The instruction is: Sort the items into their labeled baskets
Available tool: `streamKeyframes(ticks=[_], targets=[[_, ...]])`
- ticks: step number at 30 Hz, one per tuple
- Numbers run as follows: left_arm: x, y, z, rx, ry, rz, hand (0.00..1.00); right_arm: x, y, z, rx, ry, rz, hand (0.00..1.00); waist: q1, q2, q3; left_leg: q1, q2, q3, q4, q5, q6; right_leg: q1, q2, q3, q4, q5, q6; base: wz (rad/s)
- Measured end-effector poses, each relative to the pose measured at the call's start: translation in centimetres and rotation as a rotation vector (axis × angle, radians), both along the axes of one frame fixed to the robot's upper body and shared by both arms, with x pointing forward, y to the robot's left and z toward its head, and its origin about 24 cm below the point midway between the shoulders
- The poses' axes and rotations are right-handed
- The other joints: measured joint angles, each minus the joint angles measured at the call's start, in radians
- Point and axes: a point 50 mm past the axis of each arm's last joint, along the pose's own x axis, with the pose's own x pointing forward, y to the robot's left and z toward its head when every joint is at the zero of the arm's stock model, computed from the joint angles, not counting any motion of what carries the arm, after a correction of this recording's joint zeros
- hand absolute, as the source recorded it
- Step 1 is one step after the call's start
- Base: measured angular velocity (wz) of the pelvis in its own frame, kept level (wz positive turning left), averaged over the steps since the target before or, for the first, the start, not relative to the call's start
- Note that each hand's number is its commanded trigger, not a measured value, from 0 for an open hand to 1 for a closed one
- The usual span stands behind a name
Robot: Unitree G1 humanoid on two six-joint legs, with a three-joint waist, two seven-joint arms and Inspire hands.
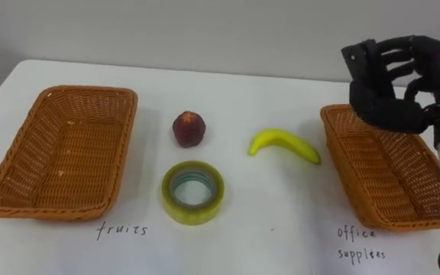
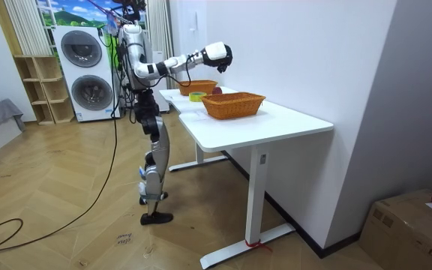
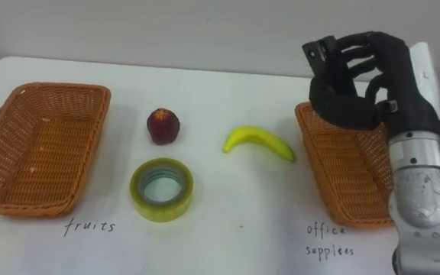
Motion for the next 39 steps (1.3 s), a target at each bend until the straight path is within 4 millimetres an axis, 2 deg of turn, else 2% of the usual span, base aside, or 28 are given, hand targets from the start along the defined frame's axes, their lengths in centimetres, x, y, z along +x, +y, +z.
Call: streamKeyframes(ticks=[11,25,39], targets=[[-0.2,0.2,0.0,-0.013,0.011,0.015,0.0,-0.7,-1.2,-2.6,0.014,0.098,-0.067,1.0,-0.019,-0.006,-0.0016,0.001,0.001,0.006,0.0,0.0,0.0,-0.003,0.001,0.007,0.002,0.0,0.0,-0.01],[0.6,0.3,0.3,-0.007,-0.02,0.004,0.0,-1.0,-1.8,-3.8,0.021,0.143,-0.101,1.0,-0.025,-0.001,0.0011,-0.001,0.001,0.009,0.001,0.0,0.0,-0.009,0.001,0.013,0.002,0.0,0.0,0.0],[1.1,0.5,0.6,0.008,-0.029,-0.006,0.0,-1.7,-2.2,-5.5,0.004,0.276,-0.106,1.0,-0.022,0.001,-0.0009,0.001,0.001,0.016,-0.002,0.0,0.0,-0.013,0.002,0.031,0.004,0.0,0.0,-0.02]])
